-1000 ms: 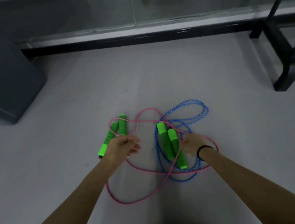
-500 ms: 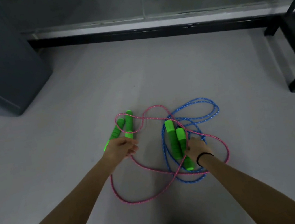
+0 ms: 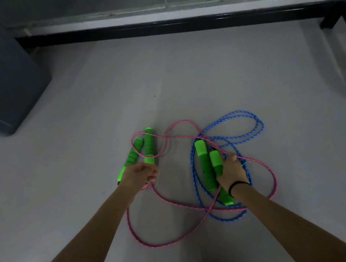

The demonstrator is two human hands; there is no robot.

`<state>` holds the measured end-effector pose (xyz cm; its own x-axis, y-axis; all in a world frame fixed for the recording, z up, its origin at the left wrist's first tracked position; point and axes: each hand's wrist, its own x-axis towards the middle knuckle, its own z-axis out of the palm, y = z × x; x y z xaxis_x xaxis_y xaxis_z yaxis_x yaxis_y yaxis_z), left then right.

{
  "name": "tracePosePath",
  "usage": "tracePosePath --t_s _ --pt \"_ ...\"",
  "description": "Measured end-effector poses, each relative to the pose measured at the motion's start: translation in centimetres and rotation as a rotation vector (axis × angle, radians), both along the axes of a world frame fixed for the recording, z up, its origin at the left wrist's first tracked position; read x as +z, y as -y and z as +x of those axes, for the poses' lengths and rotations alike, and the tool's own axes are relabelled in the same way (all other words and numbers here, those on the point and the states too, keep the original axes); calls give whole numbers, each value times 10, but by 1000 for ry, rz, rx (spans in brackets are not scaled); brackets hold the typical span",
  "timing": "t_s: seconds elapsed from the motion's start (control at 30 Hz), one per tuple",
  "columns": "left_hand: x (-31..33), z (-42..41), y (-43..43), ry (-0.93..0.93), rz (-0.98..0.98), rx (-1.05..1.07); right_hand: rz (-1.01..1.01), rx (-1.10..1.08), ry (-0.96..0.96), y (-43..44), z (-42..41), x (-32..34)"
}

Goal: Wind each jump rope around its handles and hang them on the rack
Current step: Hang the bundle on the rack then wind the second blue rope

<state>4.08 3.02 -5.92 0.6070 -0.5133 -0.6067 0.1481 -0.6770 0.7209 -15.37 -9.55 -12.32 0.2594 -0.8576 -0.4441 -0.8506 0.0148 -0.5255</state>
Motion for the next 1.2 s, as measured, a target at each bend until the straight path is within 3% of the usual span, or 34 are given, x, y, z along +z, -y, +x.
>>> tracePosePath --t_s 0.13,0.23,0.3,0.4,0.5,0.67,0.87,1.07,1.2 --pt "-6 -4 3 -58 -37 20 -63 42 317 -6 3 18" --pt "-9 -8 2 -58 -19 -21 184 463 542 -26 15 33" --pt "-10 -6 2 -59 -10 -44 252 557 477 -30 19 27" --pt "-9 -3 1 -71 -1 -74 -97 255 195 -17 15 13" --pt "-6 -1 -1 -103 -2 -68 -183 134 -131 -11 8 3" --pt "-4 -9 -2 -74 -10 -77 -154 120 -70 4 5 -5" --pt "-5 -10 -3 -8 63 -102 -61 213 -317 4 13 3" --pt "-1 -14 -6 -8 74 -132 -132 278 -380 -6 33 7" --pt "3 -16 -6 -20 61 -128 121 254 -364 -3 47 12"
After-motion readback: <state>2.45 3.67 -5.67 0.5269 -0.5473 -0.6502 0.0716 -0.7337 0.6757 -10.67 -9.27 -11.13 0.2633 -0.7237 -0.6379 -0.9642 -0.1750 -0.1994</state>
